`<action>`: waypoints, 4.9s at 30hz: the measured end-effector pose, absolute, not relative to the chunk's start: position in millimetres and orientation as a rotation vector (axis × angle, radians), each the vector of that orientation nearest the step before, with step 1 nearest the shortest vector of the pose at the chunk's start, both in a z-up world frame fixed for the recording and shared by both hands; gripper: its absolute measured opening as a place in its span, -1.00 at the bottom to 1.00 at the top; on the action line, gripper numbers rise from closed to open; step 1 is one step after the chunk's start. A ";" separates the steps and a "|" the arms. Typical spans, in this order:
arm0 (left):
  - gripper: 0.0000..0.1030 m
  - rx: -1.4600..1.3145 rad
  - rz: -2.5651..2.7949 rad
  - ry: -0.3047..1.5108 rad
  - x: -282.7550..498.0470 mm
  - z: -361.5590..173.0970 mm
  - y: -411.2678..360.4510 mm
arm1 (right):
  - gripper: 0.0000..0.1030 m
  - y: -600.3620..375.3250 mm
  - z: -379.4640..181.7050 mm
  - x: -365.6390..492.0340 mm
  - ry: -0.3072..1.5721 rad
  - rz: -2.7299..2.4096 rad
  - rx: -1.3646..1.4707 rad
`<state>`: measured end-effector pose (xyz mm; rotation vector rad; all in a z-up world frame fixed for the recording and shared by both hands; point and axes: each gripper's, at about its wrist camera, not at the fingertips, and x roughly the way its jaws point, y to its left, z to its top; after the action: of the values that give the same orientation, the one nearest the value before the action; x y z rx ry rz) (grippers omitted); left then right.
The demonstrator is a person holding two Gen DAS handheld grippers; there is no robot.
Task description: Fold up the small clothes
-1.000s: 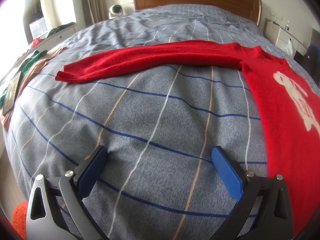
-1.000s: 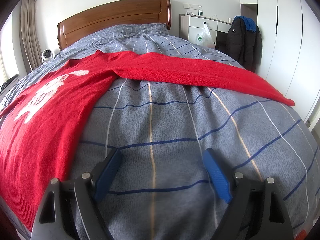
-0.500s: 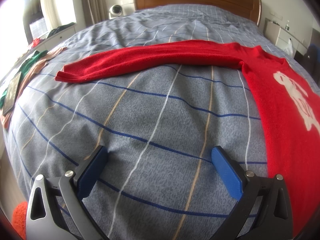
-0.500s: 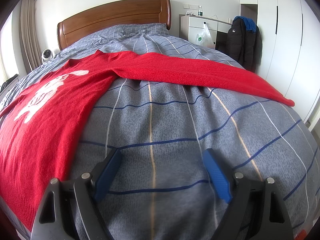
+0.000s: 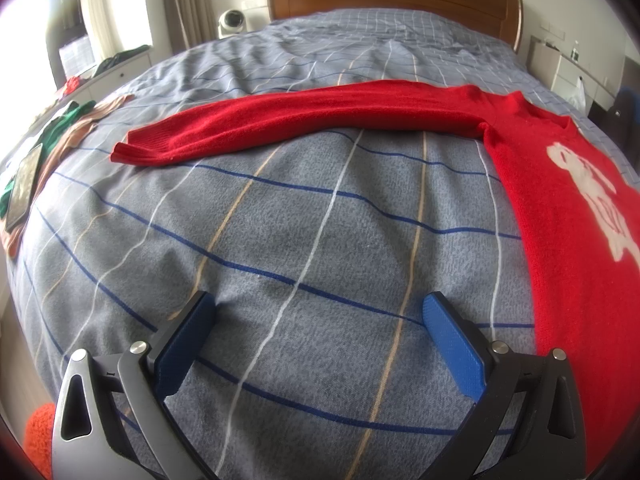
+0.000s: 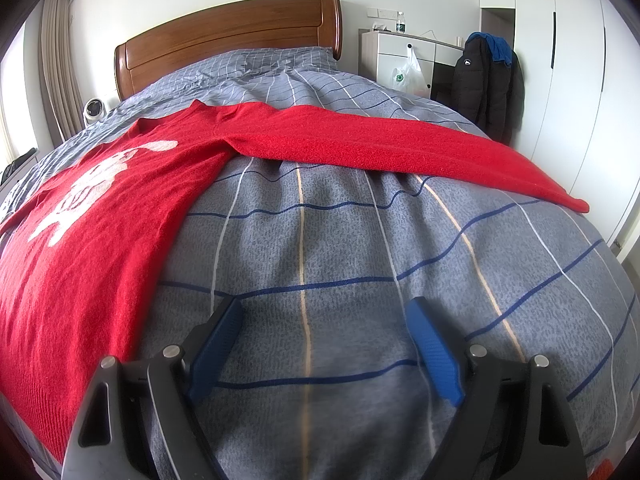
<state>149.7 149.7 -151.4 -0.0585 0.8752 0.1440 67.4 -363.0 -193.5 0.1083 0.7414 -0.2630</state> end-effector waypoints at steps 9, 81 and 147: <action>0.99 -0.059 0.144 0.875 149.8 -151.4 150.0 | 0.62 -362.9 -193.5 67.3 0.741 -0.263 0.108; 0.99 -0.058 0.135 0.856 148.1 -149.6 150.9 | 0.62 -361.8 -193.0 66.2 0.743 -0.264 0.107; 0.99 -0.054 0.130 0.835 144.9 -153.5 148.3 | 0.42 -387.4 -123.1 215.2 0.822 0.077 0.326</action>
<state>144.9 148.3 -153.5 -0.0543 0.8354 0.1300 215.2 -387.4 -123.1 0.3264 0.8225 0.0773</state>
